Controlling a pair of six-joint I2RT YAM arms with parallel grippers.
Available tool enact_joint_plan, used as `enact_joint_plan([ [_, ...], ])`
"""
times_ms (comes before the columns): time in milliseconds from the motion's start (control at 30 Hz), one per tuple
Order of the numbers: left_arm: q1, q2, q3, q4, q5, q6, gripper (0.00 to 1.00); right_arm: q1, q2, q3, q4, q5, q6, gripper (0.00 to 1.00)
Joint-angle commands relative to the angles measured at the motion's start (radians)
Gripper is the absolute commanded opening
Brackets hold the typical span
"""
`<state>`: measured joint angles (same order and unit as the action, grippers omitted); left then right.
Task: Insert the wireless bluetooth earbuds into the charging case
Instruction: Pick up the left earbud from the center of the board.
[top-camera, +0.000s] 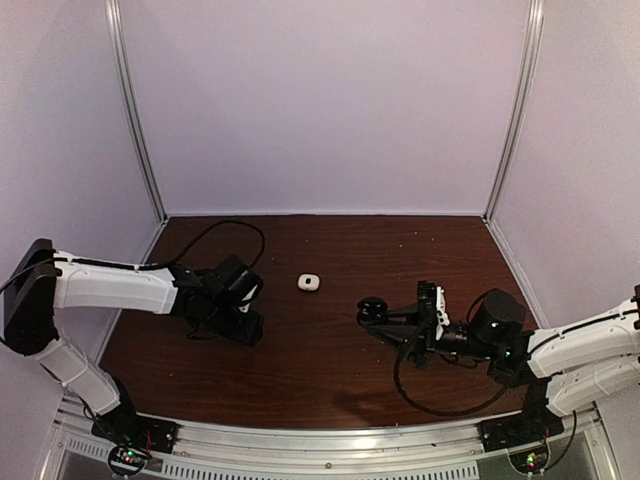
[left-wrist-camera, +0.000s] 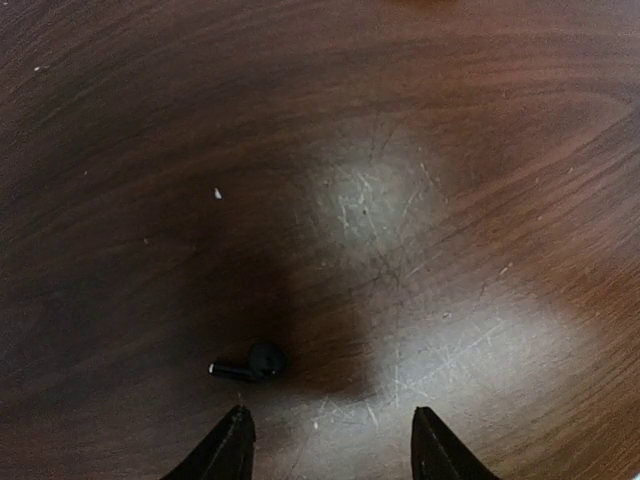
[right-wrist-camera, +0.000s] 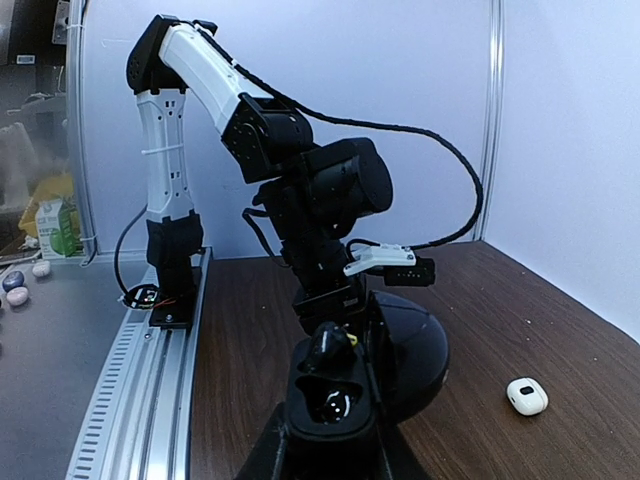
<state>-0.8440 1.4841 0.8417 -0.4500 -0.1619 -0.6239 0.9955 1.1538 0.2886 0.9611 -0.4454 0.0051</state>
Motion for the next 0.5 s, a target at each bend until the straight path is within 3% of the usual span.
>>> enact_joint_plan([
  [0,0.006,0.112,0.105,-0.124,0.022,0.163,0.55,-0.009,-0.014,-0.009,0.015,0.003,0.027,0.00],
  [467,0.077,0.242,0.212,-0.192,0.012,0.339,0.47,-0.014,-0.037,-0.026,0.006,0.018,0.025,0.00],
])
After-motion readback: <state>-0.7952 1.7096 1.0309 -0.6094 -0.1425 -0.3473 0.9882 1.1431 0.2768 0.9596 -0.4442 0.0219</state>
